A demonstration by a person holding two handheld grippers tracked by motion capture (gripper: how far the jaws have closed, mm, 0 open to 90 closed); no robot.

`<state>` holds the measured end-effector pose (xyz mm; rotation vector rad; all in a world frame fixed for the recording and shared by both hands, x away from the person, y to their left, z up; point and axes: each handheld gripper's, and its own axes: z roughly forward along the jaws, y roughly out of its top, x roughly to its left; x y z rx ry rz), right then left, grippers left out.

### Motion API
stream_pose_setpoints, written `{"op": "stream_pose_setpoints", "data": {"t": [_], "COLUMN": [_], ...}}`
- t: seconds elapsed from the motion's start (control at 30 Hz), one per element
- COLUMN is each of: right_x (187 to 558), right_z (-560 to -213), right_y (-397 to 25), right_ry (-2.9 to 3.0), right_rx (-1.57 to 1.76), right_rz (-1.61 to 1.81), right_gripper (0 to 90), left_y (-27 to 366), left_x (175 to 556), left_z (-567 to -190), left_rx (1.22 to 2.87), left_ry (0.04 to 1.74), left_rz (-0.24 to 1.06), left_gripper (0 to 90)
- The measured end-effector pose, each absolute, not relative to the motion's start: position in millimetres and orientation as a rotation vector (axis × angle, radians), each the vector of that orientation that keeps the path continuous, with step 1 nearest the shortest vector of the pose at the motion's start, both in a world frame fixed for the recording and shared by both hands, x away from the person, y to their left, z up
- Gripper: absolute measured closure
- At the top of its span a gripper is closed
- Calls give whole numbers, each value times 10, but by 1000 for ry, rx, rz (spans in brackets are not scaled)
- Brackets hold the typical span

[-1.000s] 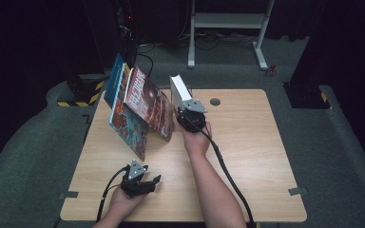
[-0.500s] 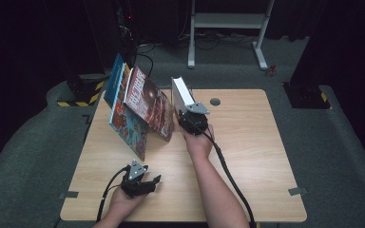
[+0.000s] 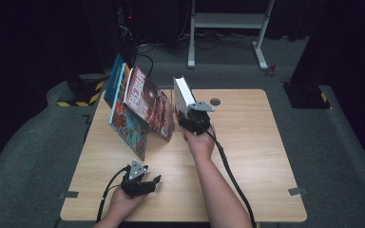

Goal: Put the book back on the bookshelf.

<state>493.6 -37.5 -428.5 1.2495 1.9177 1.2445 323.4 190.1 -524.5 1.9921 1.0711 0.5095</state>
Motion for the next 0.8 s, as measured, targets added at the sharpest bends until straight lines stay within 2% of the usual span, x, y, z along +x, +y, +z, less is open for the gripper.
{"op": "stream_pose_setpoints", "data": {"t": [0.4,0.8], "right_x": [4921,4893], "right_z": [-4173,-4022], "right_y": [-493,-511], "right_ry": [1924,1885], "right_rx": [1262,1228], "right_rz": [1312,1303], "right_gripper": [334,326], "left_y": [1896,1899], "left_x": [3235,3237], "left_z": [-5248,-5247], "left_rx": [1991,1994], "left_ry": [1076,1074], "left_rz": [510,511], "left_gripper": [330,330]}}
